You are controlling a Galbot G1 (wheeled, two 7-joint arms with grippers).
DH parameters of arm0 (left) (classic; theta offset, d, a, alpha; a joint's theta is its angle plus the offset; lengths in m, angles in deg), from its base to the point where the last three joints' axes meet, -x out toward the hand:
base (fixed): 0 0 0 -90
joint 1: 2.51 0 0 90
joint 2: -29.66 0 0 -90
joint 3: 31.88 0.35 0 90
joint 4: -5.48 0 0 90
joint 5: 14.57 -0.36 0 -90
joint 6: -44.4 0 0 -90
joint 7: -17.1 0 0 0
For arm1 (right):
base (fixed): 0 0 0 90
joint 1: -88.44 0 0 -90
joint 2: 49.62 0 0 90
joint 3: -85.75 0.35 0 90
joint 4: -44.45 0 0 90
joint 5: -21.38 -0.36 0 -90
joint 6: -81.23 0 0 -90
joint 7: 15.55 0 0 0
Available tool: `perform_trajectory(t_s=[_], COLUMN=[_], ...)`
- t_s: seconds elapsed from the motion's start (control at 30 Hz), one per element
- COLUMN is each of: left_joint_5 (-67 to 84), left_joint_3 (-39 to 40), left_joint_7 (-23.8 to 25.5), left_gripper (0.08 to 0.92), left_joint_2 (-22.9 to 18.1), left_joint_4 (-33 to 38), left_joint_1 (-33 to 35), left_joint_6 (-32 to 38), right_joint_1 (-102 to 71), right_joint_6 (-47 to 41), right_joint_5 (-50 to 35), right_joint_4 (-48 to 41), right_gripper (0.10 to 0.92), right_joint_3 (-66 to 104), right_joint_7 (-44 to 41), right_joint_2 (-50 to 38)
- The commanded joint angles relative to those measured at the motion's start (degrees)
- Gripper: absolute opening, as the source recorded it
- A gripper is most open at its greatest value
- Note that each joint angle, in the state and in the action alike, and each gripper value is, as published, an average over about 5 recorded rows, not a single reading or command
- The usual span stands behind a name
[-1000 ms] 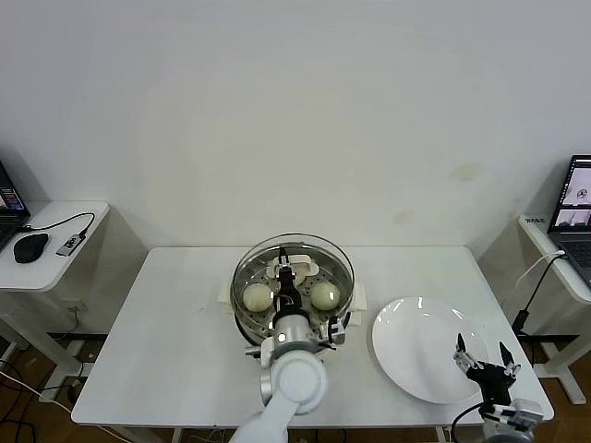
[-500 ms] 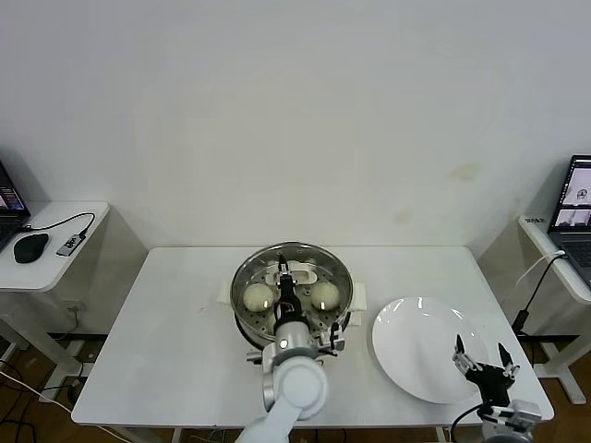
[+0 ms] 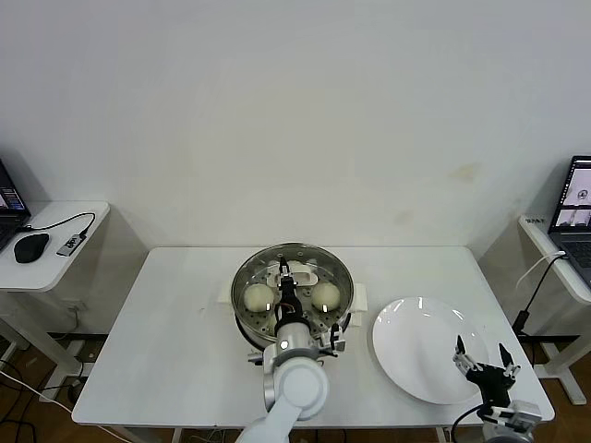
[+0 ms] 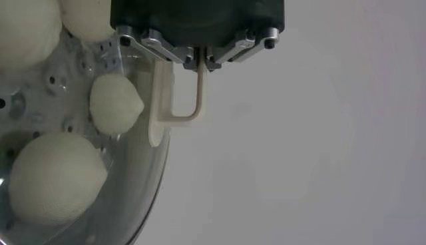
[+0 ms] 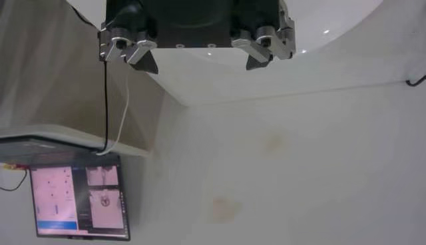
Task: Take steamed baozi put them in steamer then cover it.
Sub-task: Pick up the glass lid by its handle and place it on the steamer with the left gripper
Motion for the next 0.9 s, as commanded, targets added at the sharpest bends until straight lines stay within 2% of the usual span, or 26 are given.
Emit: perform_trajectory(t_s=[0.03, 0.9], left_joint_5=[0.74, 3.56], left_joint_3=[-0.16, -0.63], left_joint_7=[-0.1, -1.68], left_gripper=[0.136, 0.136], left_joint_2=[0.23, 0.9], left_joint_4=[-0.26, -1.1], left_joint_1=[-0.4, -0.16], left_joint_6=[-2.33, -2.31], right_joint_1=[-0.1, -0.56], right_joint_6=[0.07, 0.32], right_joint_5=[0.11, 0.35], right_joint_4=[0.21, 0.48], right_gripper=[0.823, 0.823], right_joint_3=[0.09, 0.22], right_joint_7=[-0.03, -0.18], right_joint_2=[0.07, 0.24])
